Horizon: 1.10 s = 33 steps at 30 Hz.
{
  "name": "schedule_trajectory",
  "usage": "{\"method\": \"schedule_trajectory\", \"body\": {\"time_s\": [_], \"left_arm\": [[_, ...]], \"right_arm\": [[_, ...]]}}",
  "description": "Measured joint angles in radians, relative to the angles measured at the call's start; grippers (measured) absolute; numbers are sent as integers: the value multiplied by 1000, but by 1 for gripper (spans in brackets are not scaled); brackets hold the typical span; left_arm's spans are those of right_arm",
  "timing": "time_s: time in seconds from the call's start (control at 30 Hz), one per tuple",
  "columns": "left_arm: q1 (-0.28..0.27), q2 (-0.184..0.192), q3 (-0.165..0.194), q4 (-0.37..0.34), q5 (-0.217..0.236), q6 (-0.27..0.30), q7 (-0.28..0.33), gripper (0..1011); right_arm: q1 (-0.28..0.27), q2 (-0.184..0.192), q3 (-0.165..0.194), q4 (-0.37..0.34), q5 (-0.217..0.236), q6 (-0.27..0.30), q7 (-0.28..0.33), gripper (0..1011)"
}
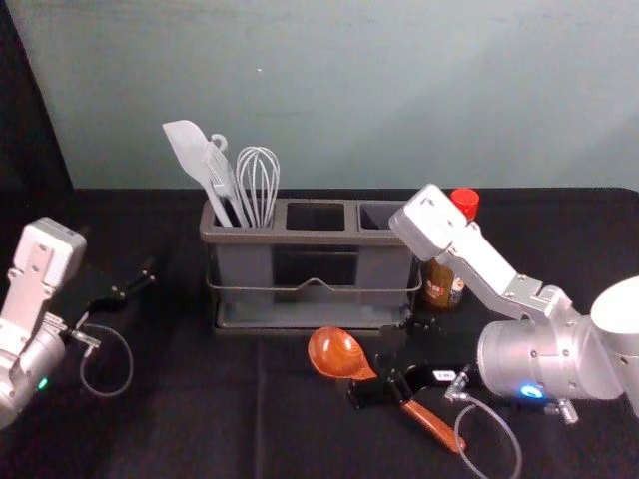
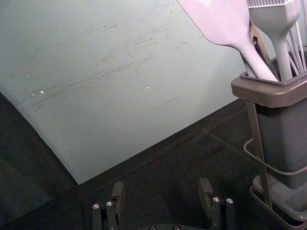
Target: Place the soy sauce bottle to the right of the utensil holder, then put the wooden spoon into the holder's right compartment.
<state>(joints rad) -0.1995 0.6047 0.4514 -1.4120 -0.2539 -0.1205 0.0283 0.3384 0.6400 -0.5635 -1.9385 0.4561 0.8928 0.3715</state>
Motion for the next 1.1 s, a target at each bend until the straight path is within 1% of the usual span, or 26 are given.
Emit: {"method": "schedule_trajectory", "body": {"time_s": [0.07,0.2,0.3,0.4,0.53,0.8,1.1], "left_arm": [[0,0,0,0,0,0,0,1012],[0,0,0,0,0,0,0,1011],[0,0,0,0,0,0,0,1011],[0,0,0,0,0,0,0,1011],[0,0,0,0,0,0,0,1011],[0,0,0,0,0,0,0,1011],[0,0,0,0,0,0,0,1012]], "right_arm": [[13,-18,-13,27,-12,7,1,1004],[30,-34,-31,58,-31,15,5,1004],[44,-42,-47,81,-46,16,19,1004],[69,-49,-72,112,-63,9,49,1004],[89,-61,-91,145,-80,9,67,1004],[108,-82,-99,199,-102,14,85,1004],[127,-117,-106,267,-120,32,106,1004]]}}
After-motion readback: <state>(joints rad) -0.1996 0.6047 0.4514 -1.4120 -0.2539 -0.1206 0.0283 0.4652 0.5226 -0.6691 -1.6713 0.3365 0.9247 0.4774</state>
